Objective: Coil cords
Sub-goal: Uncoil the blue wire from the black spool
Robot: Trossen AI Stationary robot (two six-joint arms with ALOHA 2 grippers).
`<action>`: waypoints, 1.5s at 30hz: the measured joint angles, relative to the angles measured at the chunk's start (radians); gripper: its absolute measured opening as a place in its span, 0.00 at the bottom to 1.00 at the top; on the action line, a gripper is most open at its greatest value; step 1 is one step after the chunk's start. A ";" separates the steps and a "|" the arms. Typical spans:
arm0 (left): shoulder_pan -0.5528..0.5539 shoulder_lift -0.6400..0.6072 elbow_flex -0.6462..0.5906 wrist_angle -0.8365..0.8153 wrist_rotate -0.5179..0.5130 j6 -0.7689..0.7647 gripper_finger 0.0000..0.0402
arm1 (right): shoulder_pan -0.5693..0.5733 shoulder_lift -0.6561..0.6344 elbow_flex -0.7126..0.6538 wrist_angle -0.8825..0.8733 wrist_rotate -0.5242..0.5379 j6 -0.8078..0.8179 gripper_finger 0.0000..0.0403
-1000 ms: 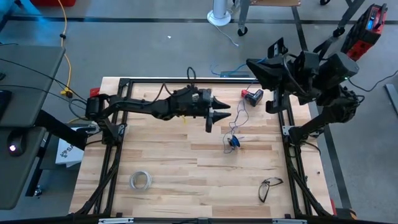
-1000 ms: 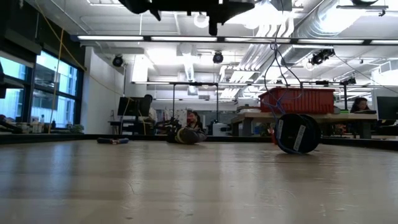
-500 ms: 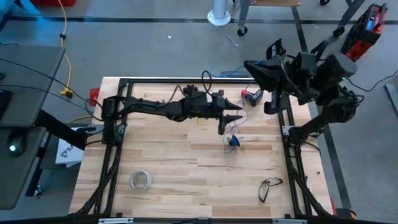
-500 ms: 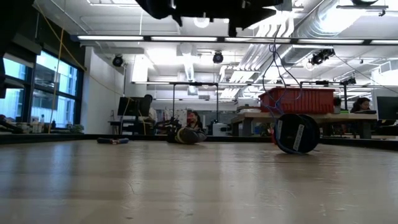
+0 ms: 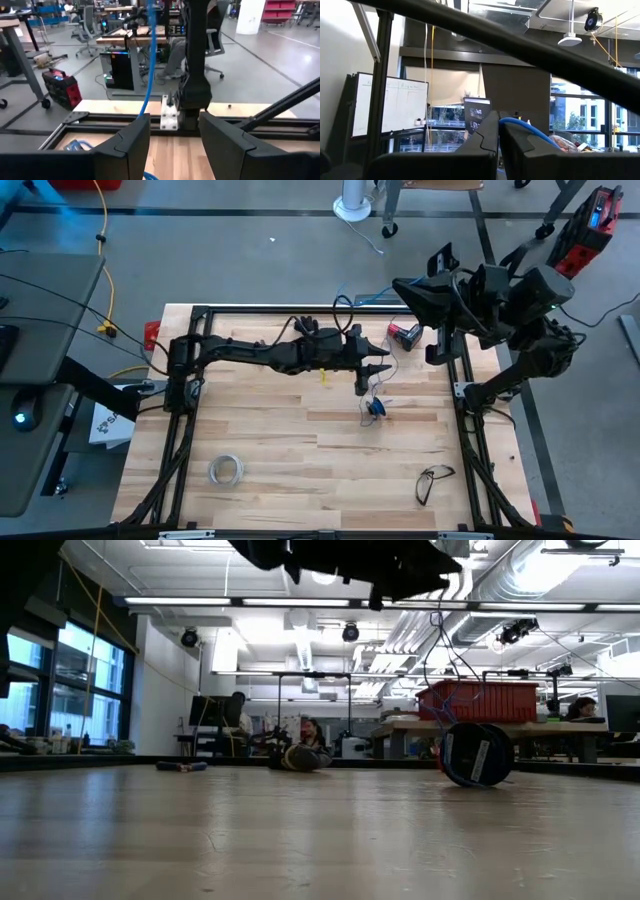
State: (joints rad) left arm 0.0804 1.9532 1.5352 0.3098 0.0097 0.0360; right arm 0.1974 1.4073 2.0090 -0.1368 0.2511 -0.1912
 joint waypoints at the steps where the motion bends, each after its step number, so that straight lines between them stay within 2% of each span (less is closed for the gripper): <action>1: -0.006 -0.008 0.001 0.002 0.000 0.004 0.41 | 0.000 0.000 0.000 -0.001 0.000 0.000 0.00; 5: -0.030 -0.041 0.003 -0.052 -0.012 0.069 0.41 | 0.000 0.000 0.000 -0.002 -0.001 0.000 0.00; 12: -0.032 -0.027 0.001 -0.066 -0.164 0.150 0.41 | 0.000 0.000 0.000 -0.005 -0.001 0.000 0.00; 15: -0.025 -0.013 0.000 -0.072 -0.195 0.152 0.41 | 0.000 0.000 0.000 -0.006 -0.009 0.000 0.00; 27: -0.008 0.018 0.001 0.012 -0.116 0.178 0.41 | 0.000 0.000 0.000 -0.009 -0.020 0.000 0.00; 34: -0.009 0.031 0.000 0.012 -0.122 0.177 0.40 | 0.000 0.000 0.000 -0.009 -0.020 0.000 0.00; 38: -0.008 0.031 0.000 0.007 -0.125 0.195 0.32 | 0.000 0.000 0.000 -0.009 -0.020 0.000 0.00; 43: -0.005 0.031 0.000 -0.012 -0.142 0.205 0.07 | 0.000 0.000 0.000 -0.009 -0.020 0.000 0.00; 45: 0.000 0.031 0.000 -0.006 -0.157 0.173 0.02 | 0.000 0.000 0.000 -0.009 -0.020 0.000 0.00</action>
State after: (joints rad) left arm 0.0803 1.9846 1.5352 0.3040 -0.1476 0.2087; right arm 0.1973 1.4071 2.0090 -0.1459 0.2314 -0.1913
